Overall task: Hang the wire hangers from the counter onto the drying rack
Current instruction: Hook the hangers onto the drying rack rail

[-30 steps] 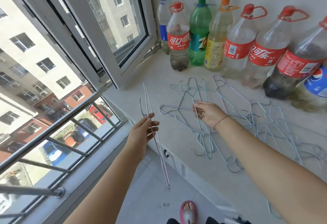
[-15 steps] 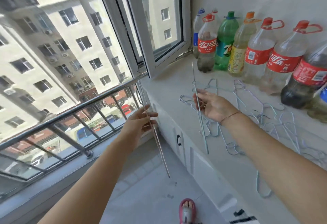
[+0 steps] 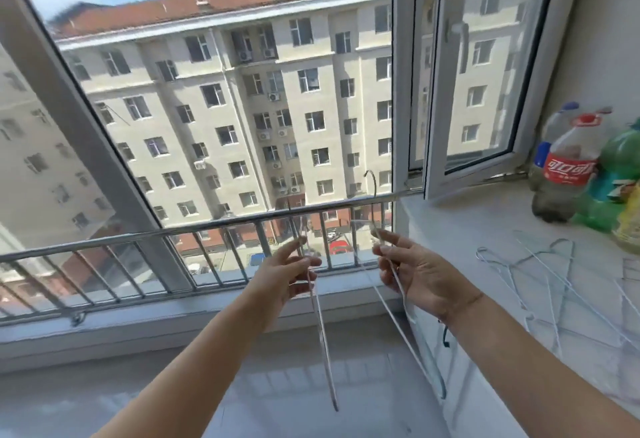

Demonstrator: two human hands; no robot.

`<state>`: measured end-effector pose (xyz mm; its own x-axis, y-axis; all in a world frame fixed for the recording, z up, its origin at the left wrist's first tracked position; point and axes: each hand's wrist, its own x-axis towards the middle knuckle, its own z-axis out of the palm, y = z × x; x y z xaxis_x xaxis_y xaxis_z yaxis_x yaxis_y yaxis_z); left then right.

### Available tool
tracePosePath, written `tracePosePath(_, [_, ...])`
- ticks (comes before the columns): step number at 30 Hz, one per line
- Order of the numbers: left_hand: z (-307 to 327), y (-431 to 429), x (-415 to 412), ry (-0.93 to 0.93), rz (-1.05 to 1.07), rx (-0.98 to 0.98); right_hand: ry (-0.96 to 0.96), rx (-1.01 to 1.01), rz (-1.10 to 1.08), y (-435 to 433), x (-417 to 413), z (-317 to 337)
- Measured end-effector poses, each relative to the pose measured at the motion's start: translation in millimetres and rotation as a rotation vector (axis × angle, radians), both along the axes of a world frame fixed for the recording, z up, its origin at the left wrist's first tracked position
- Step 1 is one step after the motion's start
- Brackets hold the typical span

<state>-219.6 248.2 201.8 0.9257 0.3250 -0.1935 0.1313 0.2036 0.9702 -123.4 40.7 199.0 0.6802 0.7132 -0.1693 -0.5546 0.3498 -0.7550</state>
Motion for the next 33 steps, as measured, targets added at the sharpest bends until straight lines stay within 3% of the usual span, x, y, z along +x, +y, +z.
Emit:
tracePosePath(16, [84,170,-173,-0.131,0.153,0.113,-0.141,0.077,0.366,213,-119,74])
tracePosePath(33, [160,387,-375,-0.118,0.566,0.188,-0.247,0.188,0.425,479,-290,144])
